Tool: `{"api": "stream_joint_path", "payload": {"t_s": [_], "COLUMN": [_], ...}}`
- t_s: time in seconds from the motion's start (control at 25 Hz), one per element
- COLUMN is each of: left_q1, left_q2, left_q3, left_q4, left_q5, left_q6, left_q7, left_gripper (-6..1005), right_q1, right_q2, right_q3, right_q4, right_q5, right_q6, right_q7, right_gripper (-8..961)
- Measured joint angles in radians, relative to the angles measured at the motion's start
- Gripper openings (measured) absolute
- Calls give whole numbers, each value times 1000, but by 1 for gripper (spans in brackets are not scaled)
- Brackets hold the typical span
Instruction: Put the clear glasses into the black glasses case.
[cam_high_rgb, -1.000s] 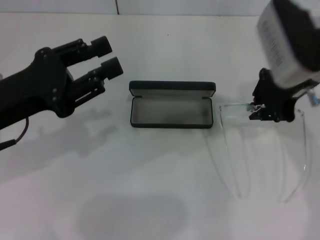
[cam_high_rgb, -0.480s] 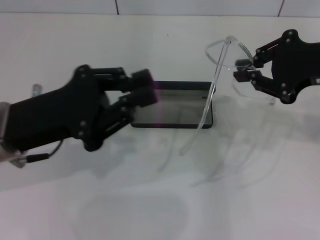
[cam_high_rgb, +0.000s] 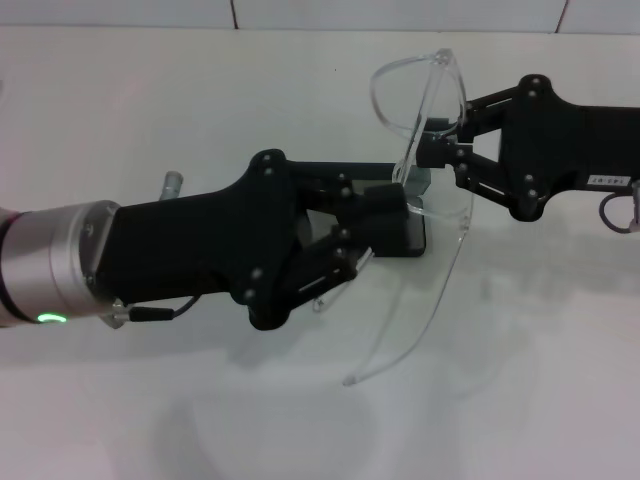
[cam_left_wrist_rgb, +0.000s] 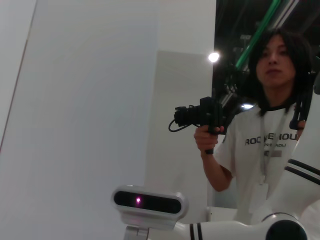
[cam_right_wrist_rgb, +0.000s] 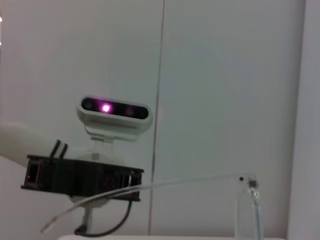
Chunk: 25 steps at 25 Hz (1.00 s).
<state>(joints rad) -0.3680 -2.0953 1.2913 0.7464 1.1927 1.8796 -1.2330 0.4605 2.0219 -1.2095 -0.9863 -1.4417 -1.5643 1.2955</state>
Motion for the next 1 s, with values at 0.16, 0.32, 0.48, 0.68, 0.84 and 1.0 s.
{"api": "stream_joint_path", "payload": {"t_s": [0.16, 0.32, 0.48, 0.68, 0.84, 1.0], "left_q1": [-4, -19, -24, -20, -20, -22], "left_q2": [-1, -1, 0, -2, -3, -2], "left_q3": [12, 5, 3, 6, 13, 41], "left_q4": [-25, -101, -155, -166, -167, -167], "left_q5": [-3, -12, -29, -31, -40, -77], "left_q6": [-1, -3, -16, -55, -48, -36], "left_q7": [29, 83, 127, 135, 137, 138], "left_gripper": [125, 125, 125, 124, 124, 124], "right_q1": [29, 36, 43, 45, 46, 53], "right_q2": [2, 4, 4, 6, 6, 6], "right_q3": [-10, -40, -70, -89, -93, -116], "right_q4": [50, 61, 69, 82, 101, 132], "right_q5": [10, 44, 62, 80, 82, 83], "right_q6": [-22, -26, -21, -14, 24, 56], "right_q7": [-10, -19, -33, -42, -55, -81], "right_gripper": [115, 115, 115, 115, 114, 114]}}
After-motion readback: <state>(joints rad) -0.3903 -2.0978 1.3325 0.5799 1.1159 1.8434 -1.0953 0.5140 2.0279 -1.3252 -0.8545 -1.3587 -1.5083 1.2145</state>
